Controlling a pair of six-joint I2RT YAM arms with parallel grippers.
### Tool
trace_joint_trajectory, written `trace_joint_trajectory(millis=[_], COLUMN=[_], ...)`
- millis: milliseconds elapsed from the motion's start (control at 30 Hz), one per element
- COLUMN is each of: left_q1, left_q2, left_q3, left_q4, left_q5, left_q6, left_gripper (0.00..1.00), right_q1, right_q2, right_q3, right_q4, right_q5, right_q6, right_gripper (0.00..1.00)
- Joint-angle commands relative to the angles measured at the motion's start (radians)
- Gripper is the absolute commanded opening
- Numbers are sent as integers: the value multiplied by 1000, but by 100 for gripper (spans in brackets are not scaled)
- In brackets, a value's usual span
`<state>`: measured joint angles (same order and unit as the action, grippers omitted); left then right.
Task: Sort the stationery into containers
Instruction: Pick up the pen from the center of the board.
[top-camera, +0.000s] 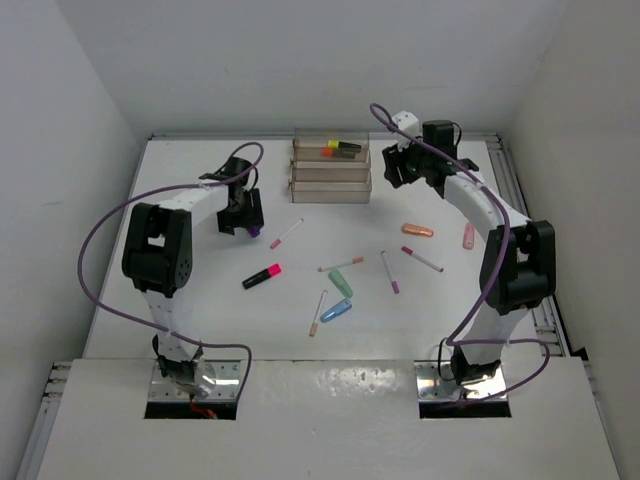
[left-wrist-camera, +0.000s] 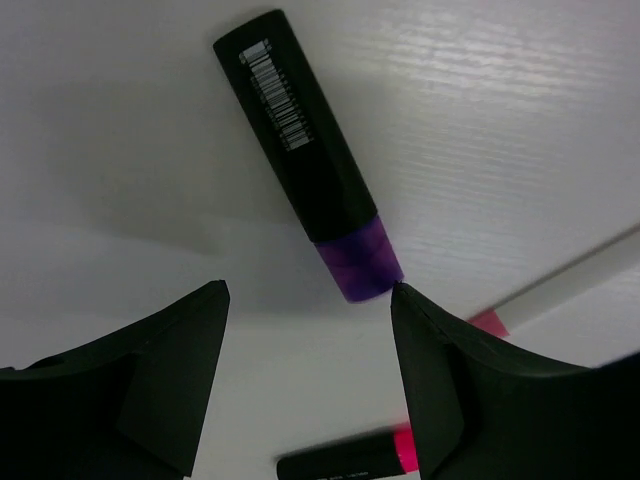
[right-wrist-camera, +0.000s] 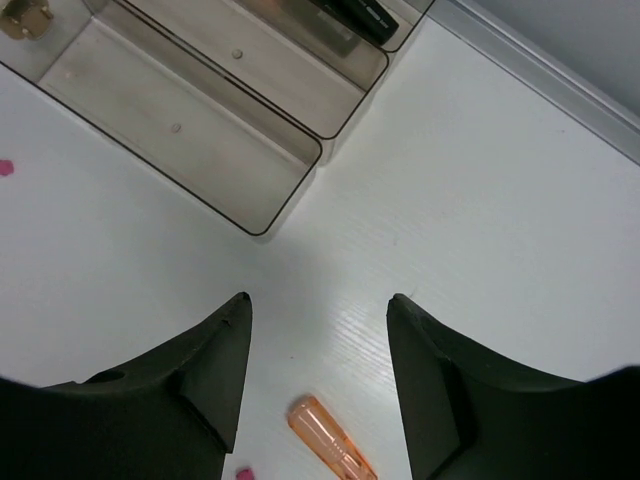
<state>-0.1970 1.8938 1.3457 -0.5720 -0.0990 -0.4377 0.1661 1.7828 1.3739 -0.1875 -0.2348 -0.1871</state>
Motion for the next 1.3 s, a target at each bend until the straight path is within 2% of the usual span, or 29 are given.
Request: trace_joint_trajectory(millis=[0, 400, 500, 533, 767, 800, 867, 900, 933, 1033, 1167, 1200, 1267], left_q1=[1, -2, 4, 11, 24, 24, 30, 33, 37, 45, 51, 62, 80], left_q2=[21, 94, 108, 113, 108, 106, 106, 106, 106, 84, -25, -48, -108], left_q3=[35, 36, 40, 36, 24, 21, 18, 20, 20, 4, -37, -68, -91], left_q4=[-37, 1, 12, 24, 52, 64, 67, 67, 64, 64, 92, 95, 106], left_q5=[-62, 18, 22, 28, 27, 38, 67, 85, 94, 166, 278, 458, 621], left_q6=[-93, -91, -72, -62, 11, 23, 34, 81, 97, 151, 279, 315, 382], left_gripper=[72, 69, 57, 44, 36, 25, 14, 1, 0, 0, 0, 0, 0], right_q1=[-2, -11, -13, -11, -7, -7, 3, 6, 9, 27, 55, 67, 79], right_q2=[-42, -20, -20, -22, -22, -23, -32, -37, -40, -57, -89, -101, -114], right_q3=[-10, -9, -7, -9, -13, -15, -18, -27, -30, -44, -67, -81, -94], right_q4=[-3, -17, -18, -20, -38, -44, -53, -62, -69, -96, -128, -129, -136], right_q5=[-50, -78, -80, -84, -133, -150, -193, -210, -221, -254, -307, -326, -356], right_q6=[23, 18, 15, 12, -41, -58, -118, -141, -165, -254, -403, -429, -516], right_gripper=[55, 56, 56, 55, 54, 53, 52, 51, 50, 49, 49, 50, 51])
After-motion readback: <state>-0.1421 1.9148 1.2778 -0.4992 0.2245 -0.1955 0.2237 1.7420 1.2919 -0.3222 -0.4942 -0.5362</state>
